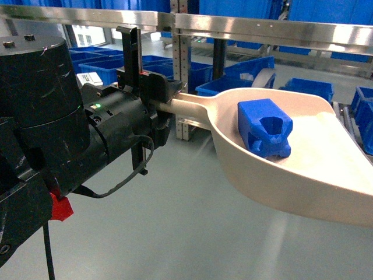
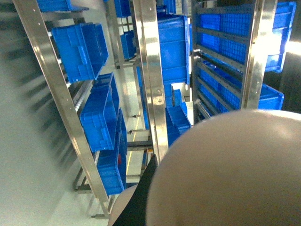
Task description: Place part in tray to right shelf
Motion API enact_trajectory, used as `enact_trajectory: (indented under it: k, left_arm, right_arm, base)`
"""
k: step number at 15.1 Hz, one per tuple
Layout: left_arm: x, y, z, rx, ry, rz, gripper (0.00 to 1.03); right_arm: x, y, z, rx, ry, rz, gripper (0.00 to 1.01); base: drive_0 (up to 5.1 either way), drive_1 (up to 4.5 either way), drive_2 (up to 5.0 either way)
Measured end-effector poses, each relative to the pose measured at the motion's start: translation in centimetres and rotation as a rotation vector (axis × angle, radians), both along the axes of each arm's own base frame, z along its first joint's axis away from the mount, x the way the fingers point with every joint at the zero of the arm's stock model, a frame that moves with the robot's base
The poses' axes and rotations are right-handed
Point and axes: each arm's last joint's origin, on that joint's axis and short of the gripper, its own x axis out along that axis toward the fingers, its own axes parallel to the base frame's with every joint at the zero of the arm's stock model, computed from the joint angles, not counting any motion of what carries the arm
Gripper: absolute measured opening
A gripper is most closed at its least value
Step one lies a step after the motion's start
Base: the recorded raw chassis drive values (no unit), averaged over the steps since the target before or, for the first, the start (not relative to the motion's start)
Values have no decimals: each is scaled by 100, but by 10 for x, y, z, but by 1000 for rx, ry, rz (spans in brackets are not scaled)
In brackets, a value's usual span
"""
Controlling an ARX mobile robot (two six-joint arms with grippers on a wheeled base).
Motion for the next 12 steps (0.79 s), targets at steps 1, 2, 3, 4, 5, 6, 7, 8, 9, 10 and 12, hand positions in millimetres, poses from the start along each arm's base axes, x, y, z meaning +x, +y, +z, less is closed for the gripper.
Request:
enact_trajectory:
  k: [1, 2, 3, 4, 5, 6, 7, 8, 9, 10, 12]
  left_arm:
    - [0, 0, 0, 0, 0, -1, 13]
    - [0, 0, 0, 1, 0, -3, 13]
    - [0, 0, 0, 0, 0, -3, 13]
    - [0, -1, 0, 0, 0, -5, 13]
    - [0, 0, 0, 0, 0, -6, 13]
    - [0, 0, 0, 0, 0, -6, 13]
    - [0, 0, 0, 0, 0, -3, 13]
    - [0, 0, 0, 0, 0, -2, 13]
    - [0, 0, 0, 0, 0, -3, 13]
    - [0, 0, 0, 0, 0, -3, 13]
    - [0, 0, 0, 1, 0, -3, 13]
  right_arm:
    - [0, 0, 0, 0, 0, 0, 98]
    - [0, 0, 0, 0, 0, 0, 98]
    - [0, 0, 0, 0, 0, 0, 98]
    - [0, 0, 0, 0, 0, 0, 98]
    - [0, 0, 0, 0, 0, 0, 98]
    - [0, 0, 0, 0, 0, 0, 98]
    - [0, 0, 0, 0, 0, 0, 98]
    - [0, 0, 0, 0, 0, 0, 98]
    - [0, 0, 0, 0, 0, 0, 98]
    - [0, 0, 0, 0, 0, 0, 98]
    - [0, 0, 0, 0, 0, 0, 98]
  base:
    - [-175, -175, -175]
    - [-167, -167, -167]
    - [-157, -157, -157]
    - [-162, -162, -162]
    - [-162, -162, -162]
    - [-163, -163, -163]
    - [-165, -165, -165]
    - [-163, -163, -163]
    - [-157, -157, -157]
    - [-159, -159, -159]
    - [-173, -173, -173]
